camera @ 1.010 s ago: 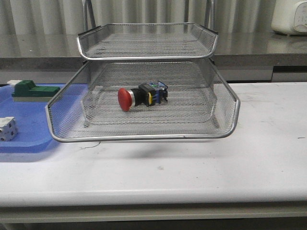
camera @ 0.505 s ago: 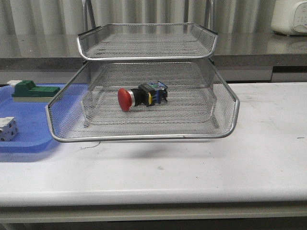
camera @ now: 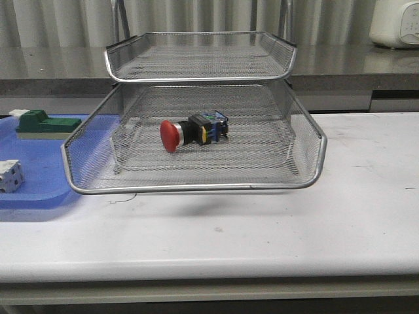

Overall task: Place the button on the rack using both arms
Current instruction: 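Open the left gripper to drop the button into the tier, withdraw, then push the middle tier back into the rack with the right gripper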

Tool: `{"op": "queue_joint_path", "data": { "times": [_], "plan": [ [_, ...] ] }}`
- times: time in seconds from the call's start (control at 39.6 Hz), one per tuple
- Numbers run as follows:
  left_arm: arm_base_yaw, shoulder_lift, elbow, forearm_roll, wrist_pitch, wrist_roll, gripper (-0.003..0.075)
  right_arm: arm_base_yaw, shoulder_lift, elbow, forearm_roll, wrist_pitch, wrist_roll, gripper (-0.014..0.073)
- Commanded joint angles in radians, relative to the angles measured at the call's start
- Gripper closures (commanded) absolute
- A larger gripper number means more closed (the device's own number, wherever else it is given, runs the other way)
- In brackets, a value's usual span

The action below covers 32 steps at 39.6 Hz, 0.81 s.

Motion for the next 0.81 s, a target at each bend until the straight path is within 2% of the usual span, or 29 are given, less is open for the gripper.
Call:
{"op": "queue_joint_path", "data": {
  "times": [0.0,0.23,0.4,0.63,0.78],
  "plan": [
    [0.004,-0.003,-0.021,-0.011,-0.085,-0.010,0.0739,-0.002,0.008,-0.026,-0.009,-0.076,-0.004,0.0653],
    [0.004,-0.003,-0.021,-0.011,-0.085,-0.010,0.0739,-0.002,0.008,-0.026,-0.009,-0.076,-0.004,0.0653],
    [0.004,-0.003,-0.021,-0.011,-0.085,-0.010,0.0739,-0.002,0.033,-0.028,-0.009,-0.187,-0.004,0.0653],
    [0.004,-0.003,-0.021,-0.011,-0.085,-0.010,0.0739,0.013,0.337,-0.119,-0.009,-0.225,-0.004,0.0653],
    [0.004,-0.003,-0.021,-0.011,-0.085,-0.010,0.0739,0.127,0.540,-0.212,-0.009,-0.276,-0.004,0.0653]
  ]
}}
